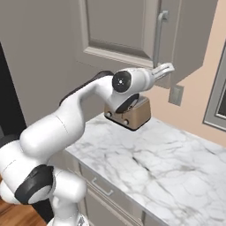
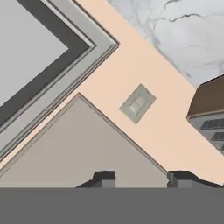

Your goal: Pick the mug and place it in the sink. Pick the bowl and place it in the open cabinet and then close the cabinet.

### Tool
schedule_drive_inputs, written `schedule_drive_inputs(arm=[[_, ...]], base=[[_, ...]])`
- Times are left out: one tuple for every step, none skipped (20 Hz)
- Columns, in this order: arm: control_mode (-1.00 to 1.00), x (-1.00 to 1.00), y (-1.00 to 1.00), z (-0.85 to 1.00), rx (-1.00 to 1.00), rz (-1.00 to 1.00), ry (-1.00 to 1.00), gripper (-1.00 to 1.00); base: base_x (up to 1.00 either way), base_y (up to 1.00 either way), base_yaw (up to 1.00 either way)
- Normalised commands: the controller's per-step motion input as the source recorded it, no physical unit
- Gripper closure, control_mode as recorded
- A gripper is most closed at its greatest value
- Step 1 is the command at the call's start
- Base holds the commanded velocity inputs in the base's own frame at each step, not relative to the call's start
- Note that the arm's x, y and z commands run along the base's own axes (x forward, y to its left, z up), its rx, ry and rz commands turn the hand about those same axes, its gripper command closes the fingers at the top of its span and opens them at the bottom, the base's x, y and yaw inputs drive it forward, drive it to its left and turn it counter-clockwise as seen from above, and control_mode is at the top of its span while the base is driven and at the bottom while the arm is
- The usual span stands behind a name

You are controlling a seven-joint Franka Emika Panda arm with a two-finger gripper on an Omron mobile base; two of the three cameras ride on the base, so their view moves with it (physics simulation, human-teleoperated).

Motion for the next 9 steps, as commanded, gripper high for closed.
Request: schedule_drive_inputs(arm=[[-1.0,1.0,-0.41,-0.16,0.19,0.02,0.06,-1.0],[-1.0,1.0,-0.34,-0.15,0.2,0.02,0.05,-1.0],[-1.0,1.0,-0.31,-0.2,0.21,0.02,0.07,-1.0],[-1.0,1.0,-0.27,-0.23,0.21,0.03,0.09,-1.0],[-1.0,1.0,-0.26,-0.24,0.22,0.03,0.08,-1.0],[-1.0,1.0,-0.24,-0.24,0.22,0.03,0.07,-1.0],[-1.0,1.0,-0.23,-0.24,0.21,0.02,0.05,-1.0],[-1.0,1.0,-0.21,-0.24,0.19,0.01,0.01,-1.0],[-1.0,0.96,-0.21,-0.19,0.17,0.0,0.0,-1.0]], base=[[0.0,0.0,0.0],[0.0,0.0,0.0],[0.0,0.0,0.0],[0.0,0.0,0.0],[0.0,0.0,0.0],[0.0,0.0,0.0],[0.0,0.0,0.0],[0.0,0.0,0.0],[0.0,0.0,0.0]])
